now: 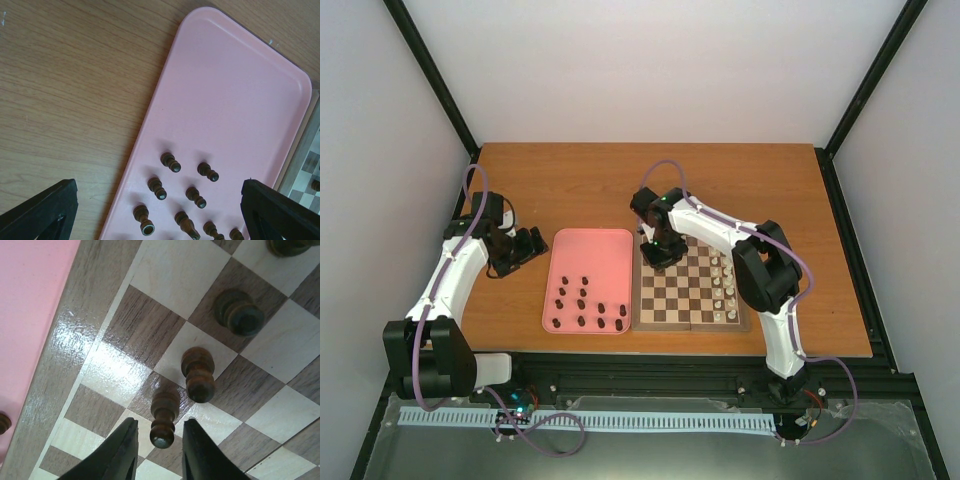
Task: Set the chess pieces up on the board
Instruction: Place the chess piece on the chessboard, then pick up the chess piece from the storage box.
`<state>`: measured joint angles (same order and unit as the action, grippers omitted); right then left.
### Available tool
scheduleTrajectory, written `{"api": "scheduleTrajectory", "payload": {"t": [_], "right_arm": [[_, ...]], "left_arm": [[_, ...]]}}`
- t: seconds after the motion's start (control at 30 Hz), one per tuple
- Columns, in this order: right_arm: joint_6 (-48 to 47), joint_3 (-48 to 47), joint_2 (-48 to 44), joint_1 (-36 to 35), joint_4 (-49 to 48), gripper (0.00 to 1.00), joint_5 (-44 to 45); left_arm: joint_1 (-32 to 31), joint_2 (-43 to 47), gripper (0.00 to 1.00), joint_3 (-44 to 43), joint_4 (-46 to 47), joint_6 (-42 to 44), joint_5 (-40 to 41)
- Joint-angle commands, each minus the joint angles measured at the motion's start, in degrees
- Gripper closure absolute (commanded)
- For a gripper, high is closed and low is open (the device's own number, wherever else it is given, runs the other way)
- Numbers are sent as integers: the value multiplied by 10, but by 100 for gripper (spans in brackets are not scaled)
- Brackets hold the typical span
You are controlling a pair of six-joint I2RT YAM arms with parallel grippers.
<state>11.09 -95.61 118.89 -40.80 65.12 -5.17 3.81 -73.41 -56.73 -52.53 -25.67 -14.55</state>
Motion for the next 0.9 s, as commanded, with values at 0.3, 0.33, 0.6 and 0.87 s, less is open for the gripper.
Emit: {"api": "scheduleTrajectory", "payload": {"t": [0.3,0.33,0.6,0.87], "right_arm": [[2,-104,-66,-17,78,50,-1],[0,-122,-60,-23,85,48,-4],[0,-258,48,-86,39,37,-73],[-14,-333,162,-127,-12,38,-107]], "left_arm": [[2,-2,0,-11,1,4,0],[2,-1,0,-10,2,4,0],[2,-2,0,-15,0,3,-3],[2,2,0,-12,-2,2,-6]]}}
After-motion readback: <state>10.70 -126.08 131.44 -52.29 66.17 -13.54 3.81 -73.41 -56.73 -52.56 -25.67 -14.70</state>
